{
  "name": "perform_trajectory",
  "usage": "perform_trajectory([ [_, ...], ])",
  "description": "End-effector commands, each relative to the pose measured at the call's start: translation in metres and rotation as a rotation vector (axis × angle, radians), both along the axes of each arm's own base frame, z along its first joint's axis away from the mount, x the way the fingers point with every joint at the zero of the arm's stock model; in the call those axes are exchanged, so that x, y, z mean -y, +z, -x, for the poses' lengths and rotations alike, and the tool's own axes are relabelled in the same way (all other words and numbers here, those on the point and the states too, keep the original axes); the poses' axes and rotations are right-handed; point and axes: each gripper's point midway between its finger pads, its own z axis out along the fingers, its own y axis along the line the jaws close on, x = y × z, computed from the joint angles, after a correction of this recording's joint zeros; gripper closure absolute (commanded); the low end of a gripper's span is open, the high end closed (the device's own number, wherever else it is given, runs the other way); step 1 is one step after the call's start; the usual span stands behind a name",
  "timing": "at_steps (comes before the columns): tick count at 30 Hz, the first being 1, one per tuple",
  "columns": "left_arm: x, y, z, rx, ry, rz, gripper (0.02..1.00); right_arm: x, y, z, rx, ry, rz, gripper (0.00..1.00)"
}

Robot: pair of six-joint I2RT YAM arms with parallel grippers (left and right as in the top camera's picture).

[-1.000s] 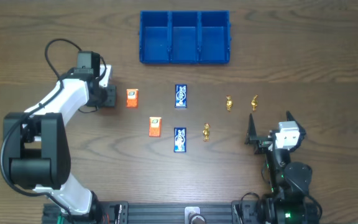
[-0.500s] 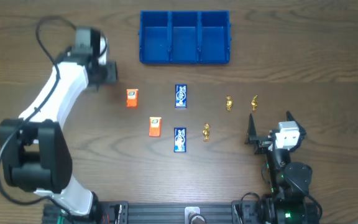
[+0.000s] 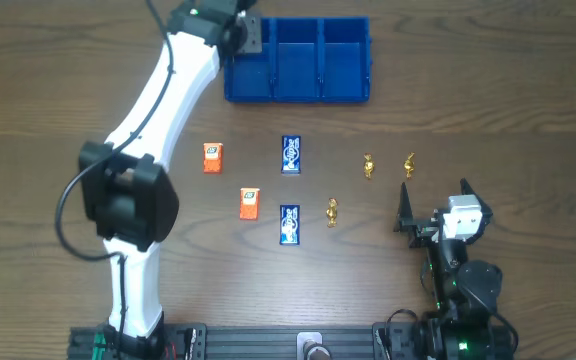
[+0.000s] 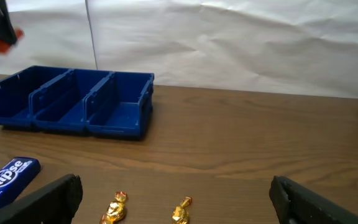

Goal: Sort Candies Into Trays

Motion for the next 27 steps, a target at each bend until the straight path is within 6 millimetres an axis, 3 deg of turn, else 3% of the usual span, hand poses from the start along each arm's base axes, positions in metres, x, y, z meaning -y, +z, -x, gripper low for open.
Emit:
perform_trajectory([
  [1,0.004,-0.015,-0.011,-0.01,0.018,0.034,0.713,0.001,-0.002,0.0,-0.002,-0.005,0.016,0.003],
  [5,0.006,-0.019,-0.011,-0.018,0.01,0.041,0.669,0.001,-0.002,0.0,-0.002,-0.005,0.016,0.003],
  [8,0.007,-0.018,-0.012,-0.014,0.007,0.049,0.457,0.001,-0.002,0.0,-0.002,-0.005,0.016,0.003],
  [10,0.001,-0.014,-0.012,-0.007,0.022,0.038,0.364,0.001,-0.002,0.0,-0.002,-0.005,0.016,0.003],
  [14,-0.017,0.039,0.008,0.046,0.053,0.01,0.325,0.001,-0.002,0.0,-0.002,-0.005,0.016,0.003],
  [16,-0.028,0.064,0.037,0.071,0.061,0.012,0.31,0.001,-0.002,0.0,-0.002,-0.005,0.016,0.003],
  [17,-0.034,0.066,0.054,0.067,0.07,0.019,0.303,0.001,-0.002,0.0,-0.002,-0.005,0.016,0.003],
  [18,-0.045,0.058,0.086,0.058,0.086,0.029,0.303,0.001,-0.002,0.0,-0.002,-0.005,0.016,0.003],
  [19,-0.05,0.048,0.1,0.05,0.086,0.025,0.31,0.001,-0.002,0.0,-0.002,-0.005,0.016,0.003],
  [21,-0.059,0.018,0.125,0.012,0.086,0.011,0.318,0.001,-0.002,0.0,-0.002,-0.005,0.016,0.003],
  [25,-0.074,-0.066,0.177,-0.146,0.129,-0.006,0.318,0.001,-0.002,0.0,-0.002,-0.005,0.016,0.003],
  [27,-0.076,-0.097,0.19,-0.176,0.127,-0.009,0.329,0.001,-0.002,0.0,-0.002,-0.005,0.016,0.003],
])
